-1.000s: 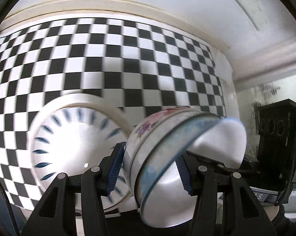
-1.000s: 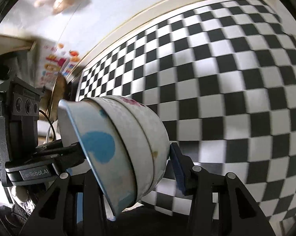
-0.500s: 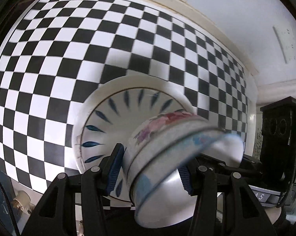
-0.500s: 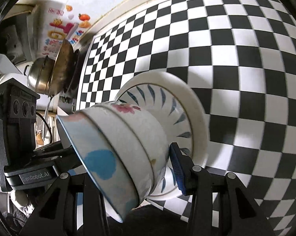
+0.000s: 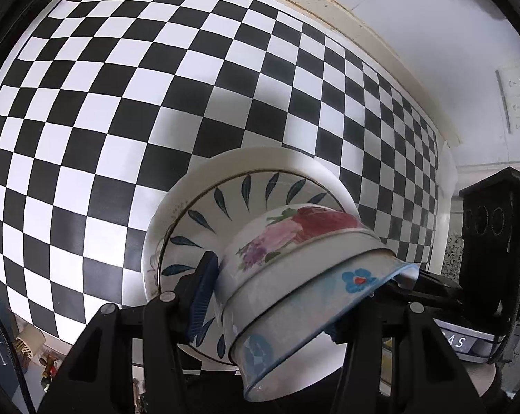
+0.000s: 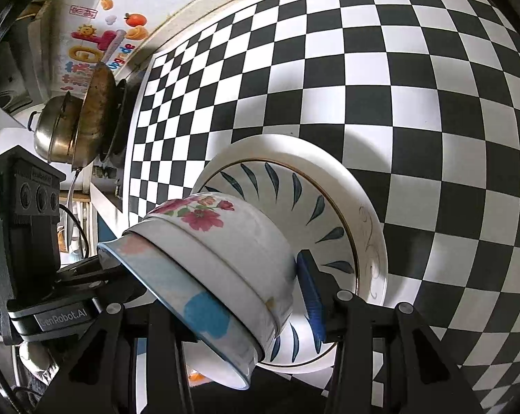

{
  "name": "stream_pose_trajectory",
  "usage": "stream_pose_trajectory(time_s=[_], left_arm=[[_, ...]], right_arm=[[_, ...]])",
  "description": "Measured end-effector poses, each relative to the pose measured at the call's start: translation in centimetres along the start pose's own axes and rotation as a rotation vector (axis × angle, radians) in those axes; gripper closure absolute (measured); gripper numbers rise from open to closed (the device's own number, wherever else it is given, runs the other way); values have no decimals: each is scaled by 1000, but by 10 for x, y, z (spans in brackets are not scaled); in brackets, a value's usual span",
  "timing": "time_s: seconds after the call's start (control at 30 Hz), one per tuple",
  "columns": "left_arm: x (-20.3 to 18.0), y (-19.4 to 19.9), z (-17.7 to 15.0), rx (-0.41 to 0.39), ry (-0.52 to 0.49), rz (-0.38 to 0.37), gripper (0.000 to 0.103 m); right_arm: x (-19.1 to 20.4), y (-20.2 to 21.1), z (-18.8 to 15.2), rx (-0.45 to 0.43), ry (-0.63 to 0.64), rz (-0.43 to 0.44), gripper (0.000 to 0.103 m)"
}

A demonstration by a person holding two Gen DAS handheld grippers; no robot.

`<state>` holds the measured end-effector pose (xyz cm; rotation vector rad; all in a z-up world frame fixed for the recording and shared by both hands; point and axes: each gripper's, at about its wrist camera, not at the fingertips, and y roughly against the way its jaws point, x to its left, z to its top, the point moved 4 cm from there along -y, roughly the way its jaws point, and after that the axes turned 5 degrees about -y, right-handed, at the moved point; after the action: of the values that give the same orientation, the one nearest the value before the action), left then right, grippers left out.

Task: Organize plates and bowls
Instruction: 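Carry the bowl stack and lower it onto the blue-striped plate, then open both tools and pull them back from the bowls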

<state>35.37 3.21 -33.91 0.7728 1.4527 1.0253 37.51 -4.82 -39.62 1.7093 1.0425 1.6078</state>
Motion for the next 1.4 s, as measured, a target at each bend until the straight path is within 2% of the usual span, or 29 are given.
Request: stream_pose_trajectory(time_s=[0.2,0.43,0.67,0.77,0.9,1.0,1.13,1.23,1.4], left_arm=[[5,-4,8,23,17,1,54],[8,-11,4,52,19,20,54],[6,-11,2,41,21,27,54],[3,-7,0,27,11,56,54],[-6,19,-5,-54,-39,146,54],[-11,46,-14,-128,-70,193,54],[-14,82,-32,-214,-105,241,52],[-16,105,-47,-259,-129,260,51],[-23,137,-74,-339,-199,287,25]], right_arm=[[1,-1,7,19,-36,-27,56],[7,2,13,7,-20,-63,56],[7,4,13,8,-8,-92,56],[7,8,13,4,-4,-92,56],[17,26,8,-55,38,-137,56],[30,51,-1,-129,88,-193,49],[50,84,-27,-229,146,-253,26],[65,106,-55,-297,168,-299,17],[84,136,-100,-415,147,-342,11]])
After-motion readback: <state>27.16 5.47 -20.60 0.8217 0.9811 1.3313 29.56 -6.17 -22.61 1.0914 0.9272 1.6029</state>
